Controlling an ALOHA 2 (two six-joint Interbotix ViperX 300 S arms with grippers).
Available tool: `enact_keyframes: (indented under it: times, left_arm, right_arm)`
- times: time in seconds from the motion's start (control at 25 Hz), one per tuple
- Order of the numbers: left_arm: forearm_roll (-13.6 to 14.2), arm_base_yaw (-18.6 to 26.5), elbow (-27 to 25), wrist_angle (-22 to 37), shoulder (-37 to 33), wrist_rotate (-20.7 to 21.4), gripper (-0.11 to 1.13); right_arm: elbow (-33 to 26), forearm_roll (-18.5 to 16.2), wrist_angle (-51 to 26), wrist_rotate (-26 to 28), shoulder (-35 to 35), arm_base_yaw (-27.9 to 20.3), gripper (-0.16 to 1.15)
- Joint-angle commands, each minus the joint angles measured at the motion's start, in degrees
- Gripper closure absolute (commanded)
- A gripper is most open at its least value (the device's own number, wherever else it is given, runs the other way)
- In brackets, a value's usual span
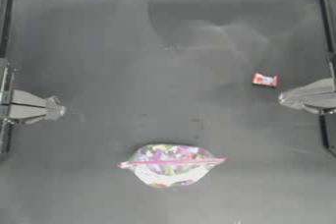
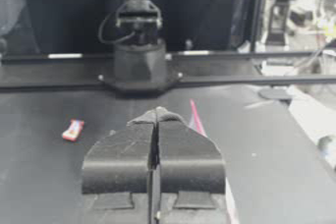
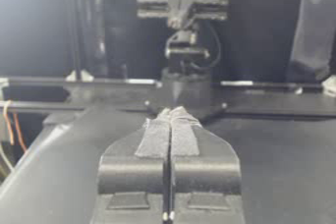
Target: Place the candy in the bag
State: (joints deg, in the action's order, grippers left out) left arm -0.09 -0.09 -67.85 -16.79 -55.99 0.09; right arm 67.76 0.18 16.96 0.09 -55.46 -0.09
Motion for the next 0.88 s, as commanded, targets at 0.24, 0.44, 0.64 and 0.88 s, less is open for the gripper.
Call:
enact_keyframes:
  times: [0.24, 0.44, 0.64, 0.88]
  left_arm:
    - [1.8, -2.4, 1.1, 0.5, 0.4, 2.8, 0.94]
    - [2.0, -3.7, 0.8, 0.7, 0.5, 3.1, 0.92]
    - [1.8, -6.2, 0.9, 2.1, 1.3, 3.2, 0.45]
    - [-1.5, -6.5, 1.9, 4.3, 4.8, 3.0, -0.03]
  right_arm:
    - [-1.0, -0.8, 0.9, 1.6, 0.4, 0.8, 0.91]
    - [-0.8, -1.6, 0.8, 1.6, 0.4, 1.0, 0.84]
    - [-1.2, -3.7, 0.6, 1.6, 1.1, 2.7, 0.51]
    - [-2.6, -2.6, -2.3, 1.8, 1.3, 3.1, 0.17]
